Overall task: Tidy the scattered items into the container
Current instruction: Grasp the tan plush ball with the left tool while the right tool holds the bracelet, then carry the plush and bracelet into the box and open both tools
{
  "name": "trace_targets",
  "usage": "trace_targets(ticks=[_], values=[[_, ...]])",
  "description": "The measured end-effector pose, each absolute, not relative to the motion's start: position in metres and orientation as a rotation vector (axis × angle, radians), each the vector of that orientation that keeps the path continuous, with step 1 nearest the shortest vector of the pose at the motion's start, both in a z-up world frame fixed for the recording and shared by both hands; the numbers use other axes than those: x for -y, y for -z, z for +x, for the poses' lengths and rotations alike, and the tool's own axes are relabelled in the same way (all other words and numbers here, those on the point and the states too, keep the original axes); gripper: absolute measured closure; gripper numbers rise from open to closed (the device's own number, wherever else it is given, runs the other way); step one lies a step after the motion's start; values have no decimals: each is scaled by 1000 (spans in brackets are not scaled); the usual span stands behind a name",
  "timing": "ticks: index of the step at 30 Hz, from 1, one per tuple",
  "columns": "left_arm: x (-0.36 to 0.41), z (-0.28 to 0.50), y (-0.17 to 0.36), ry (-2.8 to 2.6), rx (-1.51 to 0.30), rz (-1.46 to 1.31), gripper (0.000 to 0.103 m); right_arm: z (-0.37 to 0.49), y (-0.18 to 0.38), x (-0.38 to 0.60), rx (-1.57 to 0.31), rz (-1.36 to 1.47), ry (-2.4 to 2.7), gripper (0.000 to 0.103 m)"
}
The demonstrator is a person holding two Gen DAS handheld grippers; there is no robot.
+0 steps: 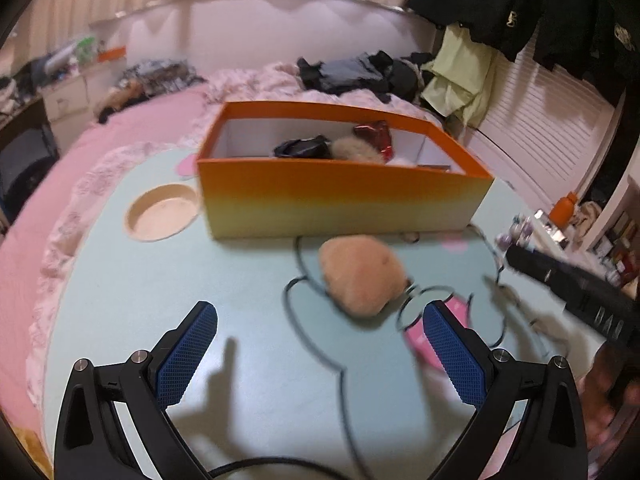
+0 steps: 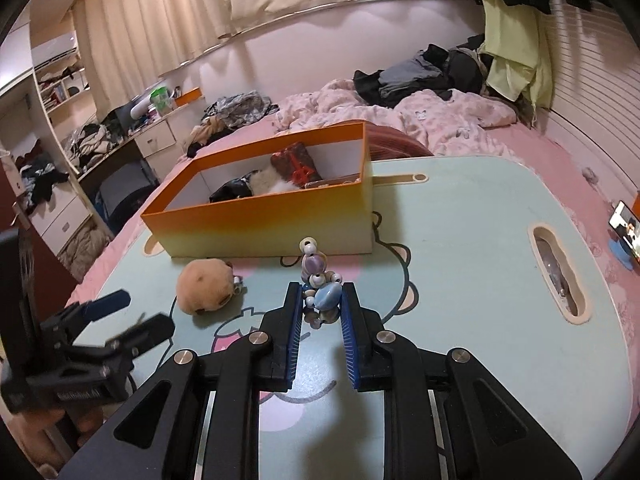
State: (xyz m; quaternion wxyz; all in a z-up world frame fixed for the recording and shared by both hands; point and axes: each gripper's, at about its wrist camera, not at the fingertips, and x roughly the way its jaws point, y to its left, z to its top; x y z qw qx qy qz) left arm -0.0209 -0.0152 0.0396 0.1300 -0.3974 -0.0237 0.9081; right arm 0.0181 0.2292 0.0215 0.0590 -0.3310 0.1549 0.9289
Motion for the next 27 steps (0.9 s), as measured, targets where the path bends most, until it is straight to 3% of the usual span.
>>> trace_targets(ticks=[7,8,9,11,21,27], values=[[-19,-47,-37,-2591,-60,-1185,4,20,-18,-228,-484,-1022,-2816,83],[-22,-50,-33,-2574,-75,-1210,12,20,-18,-228,-488,-1021,-2817,83],[-24,-52,-28,-2556,-85,-1235,31,20,-18,-228,-489,-1020,-2818,83],[-23,-51,-23,-2545,-89,-1232,51,21,-18,-226,-487,-1019,-2823,83],[14,6,-62,-2548,113,-990,56,22,-14,-216,-466,-1042,-2843,83],[24,20,-101,-2553,135,-858,56,21,-21,-212,-454,-1032,-2865,83]])
